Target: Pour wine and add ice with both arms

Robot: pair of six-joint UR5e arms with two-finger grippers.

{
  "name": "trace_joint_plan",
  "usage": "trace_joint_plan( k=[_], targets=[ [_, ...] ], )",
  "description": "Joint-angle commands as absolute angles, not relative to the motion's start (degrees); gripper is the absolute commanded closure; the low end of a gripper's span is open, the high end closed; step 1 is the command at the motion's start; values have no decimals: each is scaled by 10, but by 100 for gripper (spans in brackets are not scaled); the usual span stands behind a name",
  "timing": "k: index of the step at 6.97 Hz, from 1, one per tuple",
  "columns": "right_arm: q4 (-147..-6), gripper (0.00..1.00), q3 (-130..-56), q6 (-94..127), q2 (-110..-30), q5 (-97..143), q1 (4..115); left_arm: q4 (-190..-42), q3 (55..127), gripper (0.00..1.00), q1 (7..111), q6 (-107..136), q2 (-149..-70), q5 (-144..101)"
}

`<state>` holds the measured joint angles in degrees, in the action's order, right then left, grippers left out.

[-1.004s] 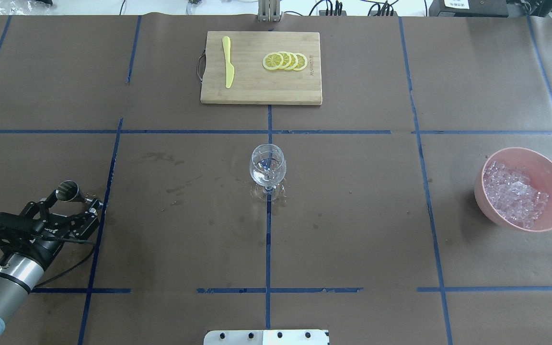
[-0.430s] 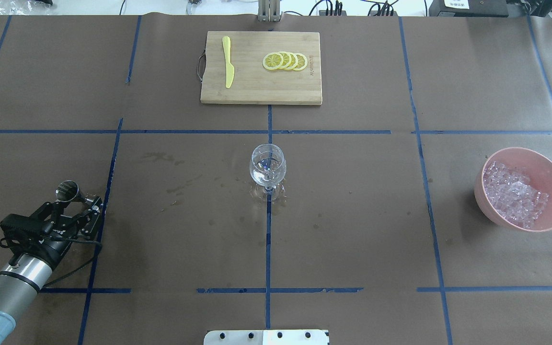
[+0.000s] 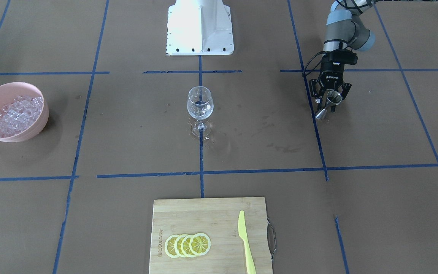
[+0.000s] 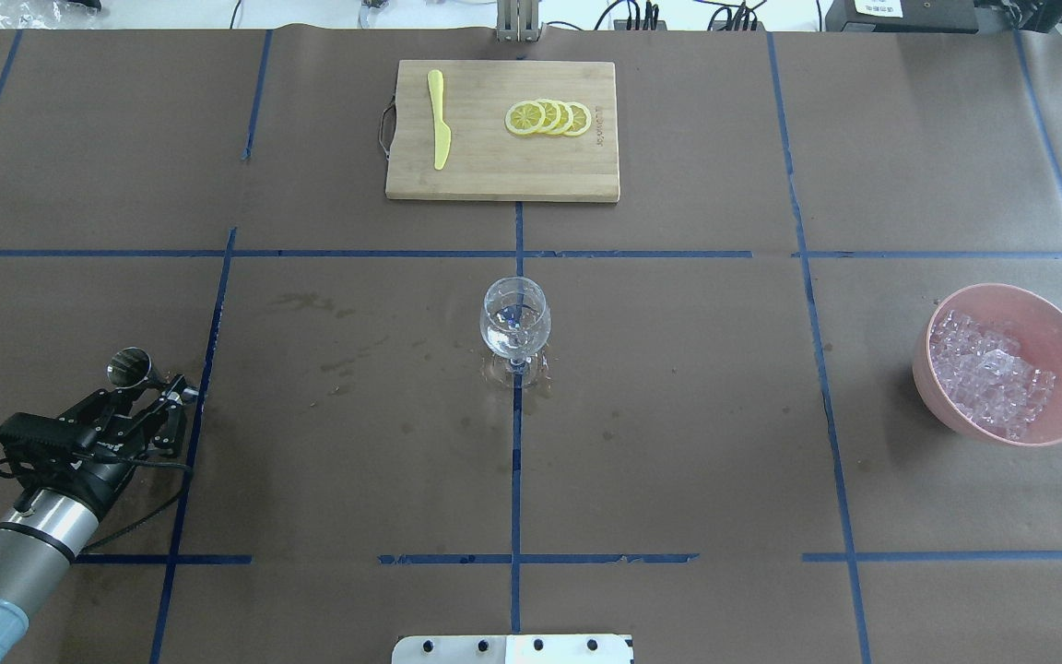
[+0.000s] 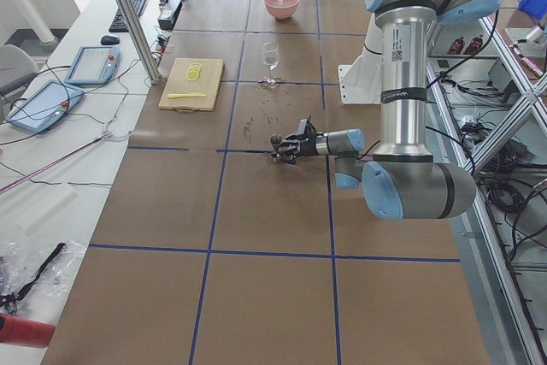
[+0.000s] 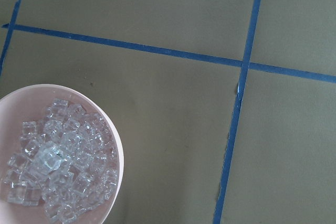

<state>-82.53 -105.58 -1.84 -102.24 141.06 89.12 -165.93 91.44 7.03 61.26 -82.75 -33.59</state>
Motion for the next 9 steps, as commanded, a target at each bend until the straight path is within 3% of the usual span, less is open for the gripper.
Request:
trace_joint_plan(
  k=[1,7,8,9],
  targets=[
    [-825,0,-1056,-18,-1022,1411,891,-1660,913,54,71,618,-827,-335],
    [-825,0,-1056,-18,-1022,1411,891,-1664,916,54,71,618,-827,-326],
    [-825,0,-1056,-18,-1022,1411,891,-1664,915,81,70,618,-827,-325],
    [-825,0,-1056,-18,-1022,1411,891,-1664,915,100,70,616,-827,-318]
  ],
)
